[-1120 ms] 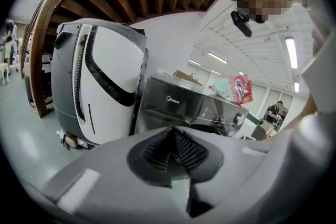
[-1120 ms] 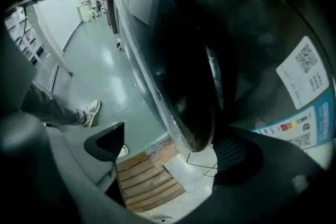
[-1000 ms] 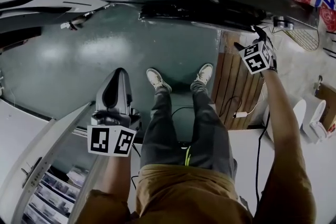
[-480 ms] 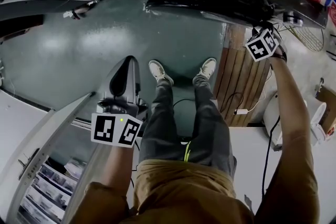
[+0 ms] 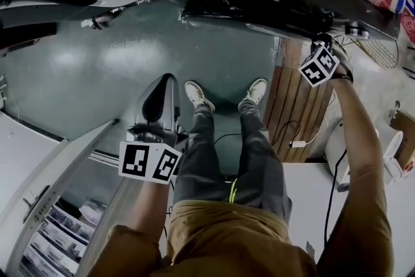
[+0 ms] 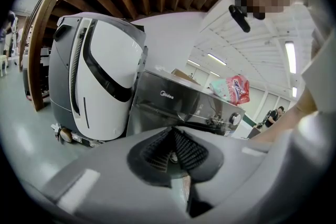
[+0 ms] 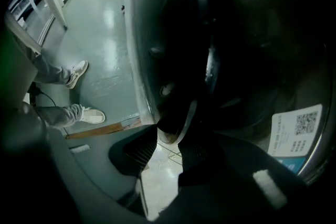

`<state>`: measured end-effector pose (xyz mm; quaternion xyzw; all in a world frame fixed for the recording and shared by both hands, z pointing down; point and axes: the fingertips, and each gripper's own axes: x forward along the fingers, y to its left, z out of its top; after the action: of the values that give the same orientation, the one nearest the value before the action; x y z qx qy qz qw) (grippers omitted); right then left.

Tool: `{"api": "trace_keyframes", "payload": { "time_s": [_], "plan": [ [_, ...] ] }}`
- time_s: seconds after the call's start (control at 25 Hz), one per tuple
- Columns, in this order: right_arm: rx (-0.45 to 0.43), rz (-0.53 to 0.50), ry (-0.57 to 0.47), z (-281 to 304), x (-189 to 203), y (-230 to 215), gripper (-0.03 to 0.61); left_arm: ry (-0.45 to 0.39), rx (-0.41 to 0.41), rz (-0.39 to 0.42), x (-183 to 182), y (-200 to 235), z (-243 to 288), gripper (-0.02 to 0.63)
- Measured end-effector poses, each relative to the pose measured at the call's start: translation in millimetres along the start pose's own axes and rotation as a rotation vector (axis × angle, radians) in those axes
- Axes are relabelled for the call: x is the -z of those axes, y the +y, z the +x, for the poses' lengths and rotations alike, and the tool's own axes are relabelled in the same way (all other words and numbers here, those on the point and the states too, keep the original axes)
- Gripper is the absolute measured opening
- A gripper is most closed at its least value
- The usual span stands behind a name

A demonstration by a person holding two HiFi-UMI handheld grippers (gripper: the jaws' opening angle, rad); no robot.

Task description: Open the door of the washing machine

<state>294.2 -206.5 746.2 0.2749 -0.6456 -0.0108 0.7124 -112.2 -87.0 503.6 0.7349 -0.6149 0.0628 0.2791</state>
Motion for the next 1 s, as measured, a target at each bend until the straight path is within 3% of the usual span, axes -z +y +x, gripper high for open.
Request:
{"api": "trace_keyframes", "payload": {
  "time_s": [0.36,0.64,0.76,0.84,1.0],
  "plan": [
    [-0.038,-0.080,0.016,4.9,4.7,3.0,0.118,0.017,0.024,-0.007,-1.4,-12.3,17.5,0.061],
    [-0.040,-0.039,0.017,0.8,5.2,11.2,0.120,0.020,0.009,-0.035,3.3,-11.1,10.2,0.060],
    [-0.180,-0.158,-0.015,-19.8,21.2,86.6,0.099,0.029,-0.009,-0.075,8.2,-4.1,7.6,0.061],
    [-0.285,-0.144,-0.026,-32.6,34.2,144.9,0.095,0.037,-0.001,-0.071,8.6,-3.4,8.4,0.060],
    [-0.287,-0.049,-0.025,-33.8,38.1,161.9,0.095,0.046,-0.002,-0.059,15.1,6.1,8.1,0.060]
  ]
}}
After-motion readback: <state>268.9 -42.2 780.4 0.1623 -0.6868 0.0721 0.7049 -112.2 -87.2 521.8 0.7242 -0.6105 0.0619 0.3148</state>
